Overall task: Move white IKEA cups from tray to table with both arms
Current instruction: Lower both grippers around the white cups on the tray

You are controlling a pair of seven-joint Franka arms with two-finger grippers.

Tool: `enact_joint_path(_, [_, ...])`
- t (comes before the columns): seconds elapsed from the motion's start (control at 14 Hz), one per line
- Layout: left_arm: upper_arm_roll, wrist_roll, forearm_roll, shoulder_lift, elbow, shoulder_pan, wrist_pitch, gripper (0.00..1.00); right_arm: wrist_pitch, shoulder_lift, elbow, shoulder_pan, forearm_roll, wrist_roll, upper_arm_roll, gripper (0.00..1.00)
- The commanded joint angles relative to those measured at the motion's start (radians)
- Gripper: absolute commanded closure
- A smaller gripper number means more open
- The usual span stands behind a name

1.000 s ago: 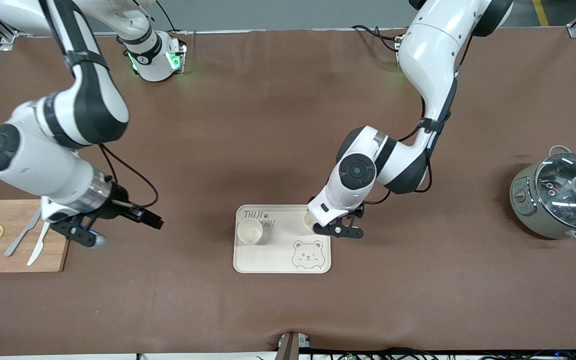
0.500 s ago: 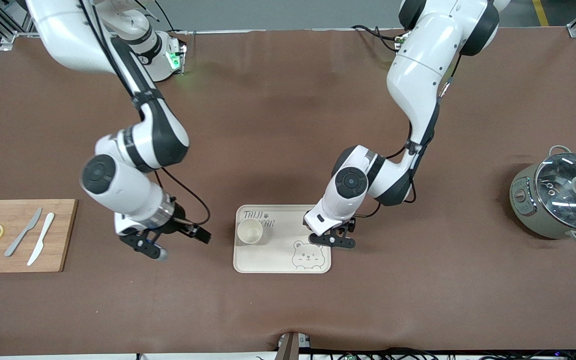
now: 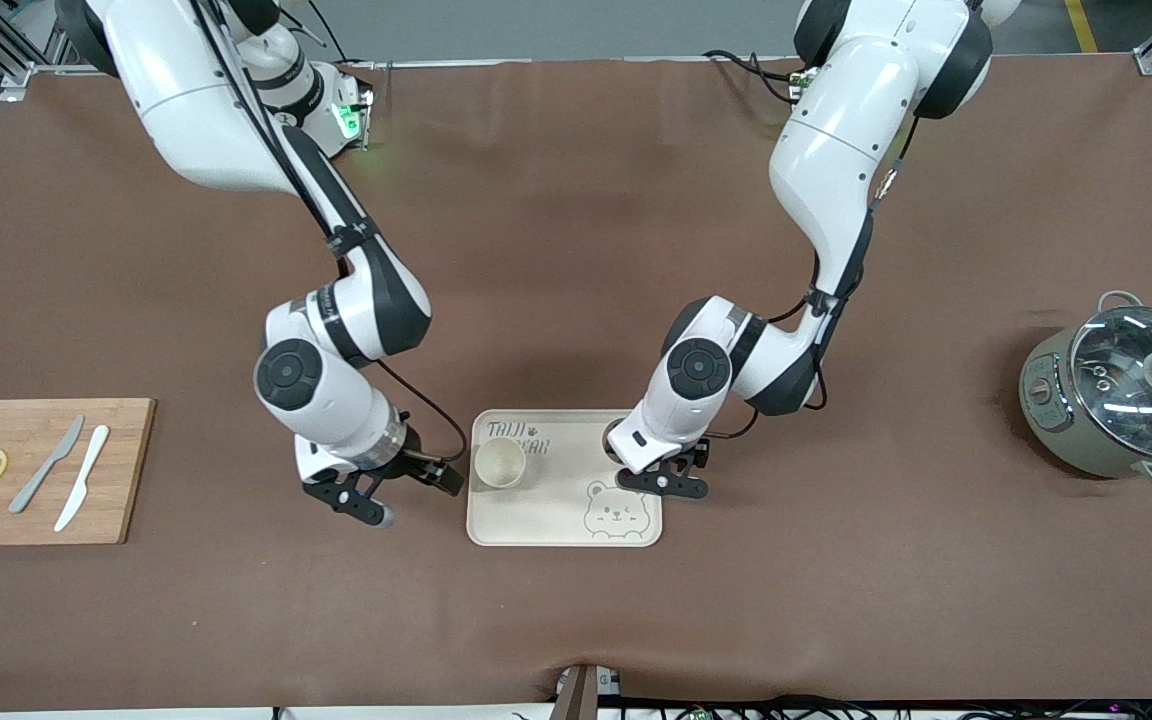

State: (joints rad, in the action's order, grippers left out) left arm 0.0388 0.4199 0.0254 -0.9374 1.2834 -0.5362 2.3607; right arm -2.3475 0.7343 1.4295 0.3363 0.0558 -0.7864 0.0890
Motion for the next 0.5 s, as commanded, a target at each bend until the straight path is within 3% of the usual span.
enact_joint_path(0.0, [-0.002, 0.016, 0.018, 0.011, -0.010, -0.004, -0.003, 0.51, -0.004, 0.033, -0.035, 0.030, -0.019, -0.048, -0.008, 0.00])
enact_joint_path(0.07, [-0.002, 0.016, 0.016, 0.014, -0.010, 0.001, -0.017, 1.00, -0.004, 0.040, -0.035, 0.038, -0.019, -0.054, -0.008, 0.00])
enact_joint_path(0.43, [-0.002, 0.017, 0.018, 0.015, -0.010, -0.001, -0.023, 1.00, -0.007, 0.059, -0.029, 0.076, -0.025, -0.085, -0.009, 0.00])
